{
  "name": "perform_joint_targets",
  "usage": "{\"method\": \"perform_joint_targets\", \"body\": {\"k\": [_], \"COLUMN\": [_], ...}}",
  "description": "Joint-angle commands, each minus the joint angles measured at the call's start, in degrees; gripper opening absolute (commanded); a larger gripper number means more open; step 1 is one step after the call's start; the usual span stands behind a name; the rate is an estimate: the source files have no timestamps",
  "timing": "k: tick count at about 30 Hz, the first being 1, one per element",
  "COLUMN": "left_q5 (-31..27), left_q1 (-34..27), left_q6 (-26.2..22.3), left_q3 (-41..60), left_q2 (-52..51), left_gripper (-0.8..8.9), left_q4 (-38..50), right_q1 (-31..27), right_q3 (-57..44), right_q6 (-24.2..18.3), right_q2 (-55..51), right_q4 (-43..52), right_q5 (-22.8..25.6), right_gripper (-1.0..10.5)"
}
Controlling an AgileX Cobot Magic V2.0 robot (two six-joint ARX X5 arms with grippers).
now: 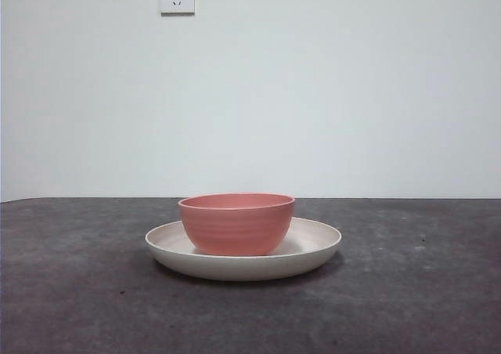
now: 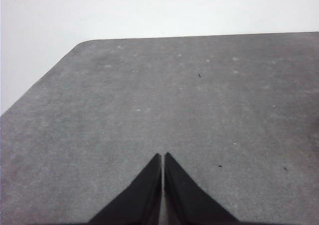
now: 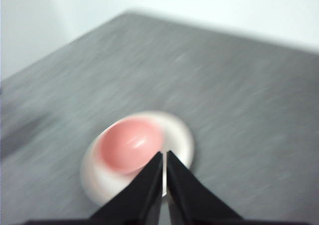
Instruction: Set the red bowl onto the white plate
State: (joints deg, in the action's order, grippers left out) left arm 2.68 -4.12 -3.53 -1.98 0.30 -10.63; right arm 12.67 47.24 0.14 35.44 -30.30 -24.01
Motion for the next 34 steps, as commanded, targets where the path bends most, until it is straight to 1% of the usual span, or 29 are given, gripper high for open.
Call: {"method": "perform_joint_targets", "body": {"k": [1,3,7,9,13,16,19,23,26,34], "left_q5": [-0.1,-0.2,-0.2,-0.1,-0.1,-0.2,-0.2,-0.1,-0.1,-0.1], "left_q1": [-0.1,-0.1,-0.2,-0.2,-0.2,-0.2,-0.2,-0.1,-0.2,-0.1], "left_q6": [0.1,0.1,0.1,0.1,0.1,0.1,0.1,0.1,0.1,0.1], "left_q3": [0.9,0.9,0.9,0.9,0.9,0.9,0.9,0.9,0.9,0.9], "left_q2": [-0.1,-0.1,-0.1,-0.1,-0.1,-0.1,-0.1,-0.1,-0.1,-0.1], "left_gripper": [0.09,0.09,0.09,0.09,0.09,0.09,0.09,0.09,0.09,0.09], "left_q4": [-0.9,-0.9,-0.9,-0.9,-0.9,-0.9,-0.9,-0.9,-0.9,-0.9], "right_q1": [-5.0,-8.6,-12.5,-13.7,-14.8,-15.0,-15.1,-15.2,-15.2,-15.2], "right_q3": [-5.4,-11.4,-21.1,-26.2,-33.9,-38.5,-41.7,-44.7,-46.4,-46.6], "right_q6": [-1.0,-1.0,-1.0,-1.0,-0.5,-0.4,-0.2,-0.1,0.9,1.0], "right_q2": [-3.5,-7.6,-14.4,-18.1,-24.9,-29.1,-31.9,-33.9,-34.8,-35.2], "right_q4": [7.4,13.0,20.7,24.1,27.0,27.4,27.3,27.3,27.1,20.7], "right_q5": [0.1,0.1,0.9,3.1,6.6,9.4,11.0,11.0,11.0,11.2], "right_gripper": [0.1,0.1,0.1,0.1,0.1,0.1,0.1,0.1,0.1,0.1]}}
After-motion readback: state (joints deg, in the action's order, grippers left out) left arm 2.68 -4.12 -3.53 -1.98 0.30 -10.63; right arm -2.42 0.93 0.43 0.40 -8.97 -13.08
